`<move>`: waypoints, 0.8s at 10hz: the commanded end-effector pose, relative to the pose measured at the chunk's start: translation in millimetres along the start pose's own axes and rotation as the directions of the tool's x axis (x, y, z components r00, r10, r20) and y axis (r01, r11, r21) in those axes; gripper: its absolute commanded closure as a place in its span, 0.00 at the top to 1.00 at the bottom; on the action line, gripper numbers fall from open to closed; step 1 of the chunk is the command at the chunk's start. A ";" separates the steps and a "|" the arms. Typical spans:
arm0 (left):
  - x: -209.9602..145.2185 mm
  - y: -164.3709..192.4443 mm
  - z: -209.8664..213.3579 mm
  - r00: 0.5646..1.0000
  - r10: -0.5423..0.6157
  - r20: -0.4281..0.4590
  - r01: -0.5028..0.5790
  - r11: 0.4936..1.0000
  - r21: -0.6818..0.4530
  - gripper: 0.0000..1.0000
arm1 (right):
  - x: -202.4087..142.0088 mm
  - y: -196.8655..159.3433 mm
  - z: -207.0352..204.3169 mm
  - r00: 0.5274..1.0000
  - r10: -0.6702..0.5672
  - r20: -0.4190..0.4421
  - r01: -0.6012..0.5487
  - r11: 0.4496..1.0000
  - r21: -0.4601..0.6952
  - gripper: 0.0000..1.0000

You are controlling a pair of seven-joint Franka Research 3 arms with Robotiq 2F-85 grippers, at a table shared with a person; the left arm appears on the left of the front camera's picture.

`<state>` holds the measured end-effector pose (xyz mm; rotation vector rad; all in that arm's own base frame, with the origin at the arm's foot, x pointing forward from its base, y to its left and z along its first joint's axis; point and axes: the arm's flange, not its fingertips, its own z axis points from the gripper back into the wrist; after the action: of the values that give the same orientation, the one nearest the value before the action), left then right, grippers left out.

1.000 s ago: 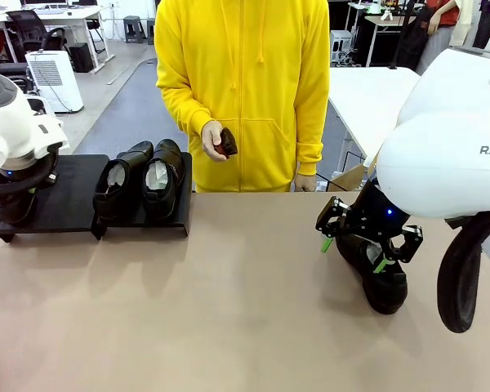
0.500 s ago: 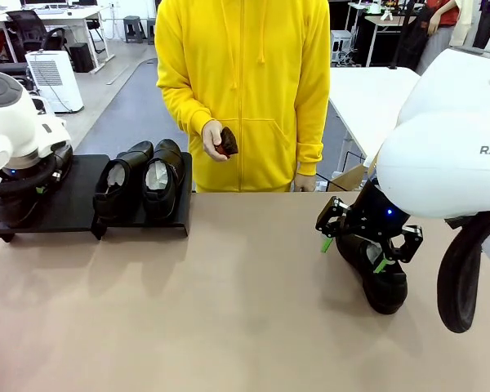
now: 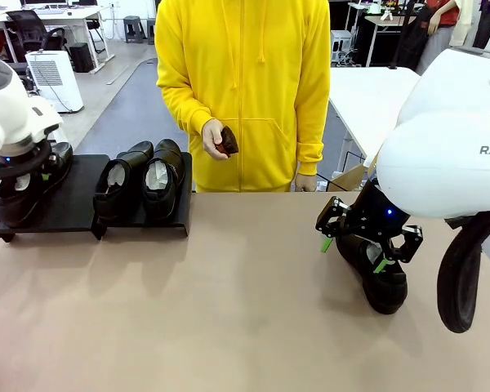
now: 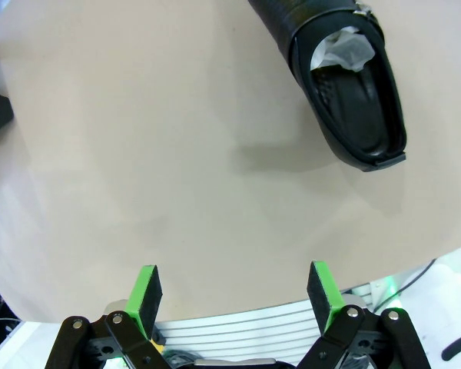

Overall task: Organize the shoes by placing them on the stand.
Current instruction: Place the Shoe from the middle of the table onto the Shoes Stand, then pick up one Shoe and place it in the middle of the table.

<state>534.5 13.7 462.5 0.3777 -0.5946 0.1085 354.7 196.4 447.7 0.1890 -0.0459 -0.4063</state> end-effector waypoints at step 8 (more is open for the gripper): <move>-6.2 -4.1 -18.3 0.999 -0.028 -0.030 0.028 1.000 0.002 0.98 | 3.5 2.5 1.4 1.000 0.016 -0.002 -0.015 1.000 0.024 1.00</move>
<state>540.8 14.5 441.1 0.3776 -0.5525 0.0975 354.7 196.4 447.8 0.1891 -0.0460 -0.4063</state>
